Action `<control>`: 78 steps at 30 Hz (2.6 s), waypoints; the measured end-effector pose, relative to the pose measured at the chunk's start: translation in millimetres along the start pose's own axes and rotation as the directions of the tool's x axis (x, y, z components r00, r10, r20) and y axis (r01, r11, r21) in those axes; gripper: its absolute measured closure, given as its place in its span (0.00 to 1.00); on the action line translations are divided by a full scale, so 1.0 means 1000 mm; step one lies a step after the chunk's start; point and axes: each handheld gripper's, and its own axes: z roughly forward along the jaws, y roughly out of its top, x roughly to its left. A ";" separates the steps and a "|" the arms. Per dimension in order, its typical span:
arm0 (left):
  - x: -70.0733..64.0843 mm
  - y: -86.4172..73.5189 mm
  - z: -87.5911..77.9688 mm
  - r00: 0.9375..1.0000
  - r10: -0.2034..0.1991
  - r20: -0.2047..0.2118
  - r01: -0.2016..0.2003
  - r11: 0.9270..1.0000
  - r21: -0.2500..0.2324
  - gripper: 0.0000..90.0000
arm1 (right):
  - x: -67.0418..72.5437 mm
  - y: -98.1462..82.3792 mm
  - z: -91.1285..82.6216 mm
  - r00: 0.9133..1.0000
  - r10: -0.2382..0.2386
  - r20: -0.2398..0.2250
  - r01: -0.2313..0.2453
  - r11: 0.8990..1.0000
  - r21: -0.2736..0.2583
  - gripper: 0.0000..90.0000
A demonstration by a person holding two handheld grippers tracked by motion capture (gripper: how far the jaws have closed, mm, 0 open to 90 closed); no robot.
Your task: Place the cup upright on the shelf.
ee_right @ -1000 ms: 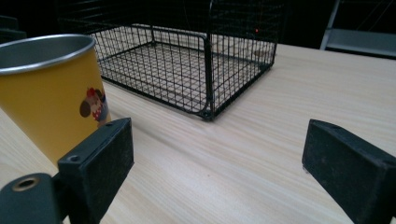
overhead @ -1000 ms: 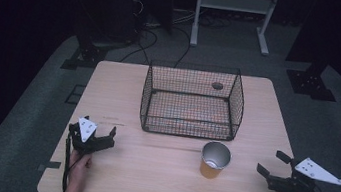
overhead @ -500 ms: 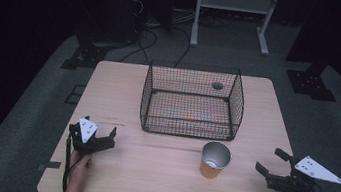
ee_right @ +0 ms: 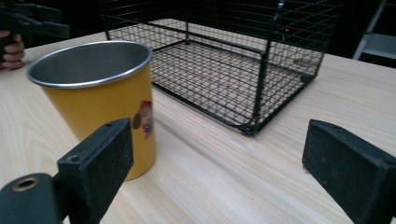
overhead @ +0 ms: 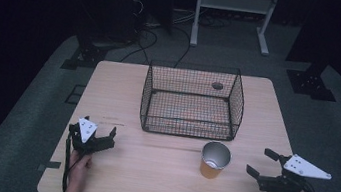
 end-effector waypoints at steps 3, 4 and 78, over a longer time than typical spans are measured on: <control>0.000 0.000 0.000 1.000 0.002 0.000 -0.002 1.000 0.000 0.00 | 0.002 0.002 0.000 1.000 -0.006 -0.017 0.006 1.000 -0.004 0.09; 0.000 0.000 0.000 1.000 0.002 0.000 -0.002 1.000 0.000 0.00 | 0.004 0.003 0.001 1.000 -0.015 -0.022 0.015 1.000 0.001 0.09; 0.000 0.000 0.000 1.000 0.002 0.001 -0.002 1.000 -0.001 0.00 | 0.057 0.013 0.055 0.977 -0.064 -0.203 0.087 0.990 0.107 0.02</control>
